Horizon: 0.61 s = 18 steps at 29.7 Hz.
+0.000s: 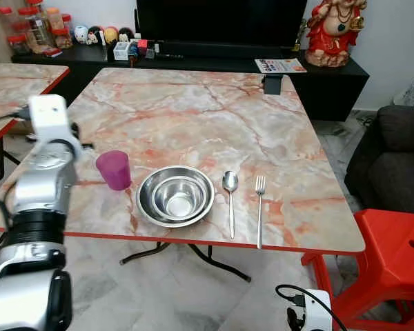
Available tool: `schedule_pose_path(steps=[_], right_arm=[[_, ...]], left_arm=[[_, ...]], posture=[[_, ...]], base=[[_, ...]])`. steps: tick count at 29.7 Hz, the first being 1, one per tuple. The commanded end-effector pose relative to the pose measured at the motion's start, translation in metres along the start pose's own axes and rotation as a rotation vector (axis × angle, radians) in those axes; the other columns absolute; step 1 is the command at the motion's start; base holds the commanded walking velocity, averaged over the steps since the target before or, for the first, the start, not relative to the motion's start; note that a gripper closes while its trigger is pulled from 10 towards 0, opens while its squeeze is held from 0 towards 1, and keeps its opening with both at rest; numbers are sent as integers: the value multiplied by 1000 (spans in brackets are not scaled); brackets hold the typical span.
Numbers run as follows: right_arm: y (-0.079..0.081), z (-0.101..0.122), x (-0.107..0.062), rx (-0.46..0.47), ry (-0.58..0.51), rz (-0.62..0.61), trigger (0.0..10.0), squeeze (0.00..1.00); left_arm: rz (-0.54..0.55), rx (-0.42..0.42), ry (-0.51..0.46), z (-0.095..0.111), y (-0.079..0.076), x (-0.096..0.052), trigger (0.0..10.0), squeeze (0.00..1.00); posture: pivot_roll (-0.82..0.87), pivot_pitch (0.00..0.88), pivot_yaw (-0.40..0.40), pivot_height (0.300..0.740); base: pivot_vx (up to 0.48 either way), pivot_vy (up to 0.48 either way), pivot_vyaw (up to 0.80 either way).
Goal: Setting the table
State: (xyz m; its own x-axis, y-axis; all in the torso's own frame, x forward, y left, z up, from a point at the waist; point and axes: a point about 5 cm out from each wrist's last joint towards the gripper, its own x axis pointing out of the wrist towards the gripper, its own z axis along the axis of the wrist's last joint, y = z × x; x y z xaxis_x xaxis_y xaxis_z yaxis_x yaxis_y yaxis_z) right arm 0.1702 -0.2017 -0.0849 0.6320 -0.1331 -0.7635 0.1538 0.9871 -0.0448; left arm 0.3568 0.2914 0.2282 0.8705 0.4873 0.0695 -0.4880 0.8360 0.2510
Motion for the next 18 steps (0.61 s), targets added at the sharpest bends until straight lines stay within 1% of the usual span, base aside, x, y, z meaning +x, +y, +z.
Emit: schedule_pose_path(steps=[1,2,3,5,6,7,9,10,11,12,13,14,16,18], right_arm=[[1,1,0,6,2,-5,10000,0],[1,1,0,6,2,-5,10000,0],[1,1,0,7,2,-6,10000,0],[0,0,0,7,4,-7,10000,0],[-1,-1,0,5,5,-8,10000,0],[-1,-1,0,5,5,-9,10000,0],[-2,0,0,4,4,-11,10000,0],[-2,0,0,4,3,-11,10000,0],[-2,0,0,4,4,-12,10000,0],[-2,-1,0,4,5,-12,10000,0],[-2,0,0,4,5,-11,10000,0],[-1,0,0,6,2,-10,10000,0],[-1,0,0,7,1,-10,10000,0],[-1,0,0,8,1,-10,10000,0]], left_arm=[[94,123,-21,-8,14,-1,10000,0],[94,123,-21,-8,14,-1,10000,0],[115,137,-13,-12,19,-1,10000,0],[166,231,9,-26,33,-2,10000,0],[212,356,23,-41,44,-4,10000,0],[222,394,24,-45,46,-5,10000,0],[233,491,60,-61,52,-7,10000,0],[239,519,76,-68,54,-8,10000,0],[247,527,100,-76,57,-10,10000,0],[257,555,169,-98,62,-16,10000,0],[261,568,197,-106,64,-19,10000,0],[268,596,258,-125,70,-28,10000,0],[267,606,293,-134,72,-33,10000,0],[287,654,379,-163,79,-50,10000,0]], posture=[[-11,0,-35,725],[-11,0,-35,725],[-10,0,-35,725],[-8,0,-35,725],[-8,0,-36,725],[-3,0,-37,725],[-2,0,-38,725],[-2,0,-37,725],[-2,0,-37,725],[-3,0,-37,725],[-3,0,-37,725],[-10,0,-32,725],[-10,0,-33,725],[-9,0,-34,725]], base=[[0,0,0],[0,0,0],[0,0,0],[0,0,0],[0,0,0],[0,0,0],[0,0,0],[0,0,0],[0,0,0],[0,0,0],[0,0,0],[0,0,0],[0,0,0],[0,0,0]])
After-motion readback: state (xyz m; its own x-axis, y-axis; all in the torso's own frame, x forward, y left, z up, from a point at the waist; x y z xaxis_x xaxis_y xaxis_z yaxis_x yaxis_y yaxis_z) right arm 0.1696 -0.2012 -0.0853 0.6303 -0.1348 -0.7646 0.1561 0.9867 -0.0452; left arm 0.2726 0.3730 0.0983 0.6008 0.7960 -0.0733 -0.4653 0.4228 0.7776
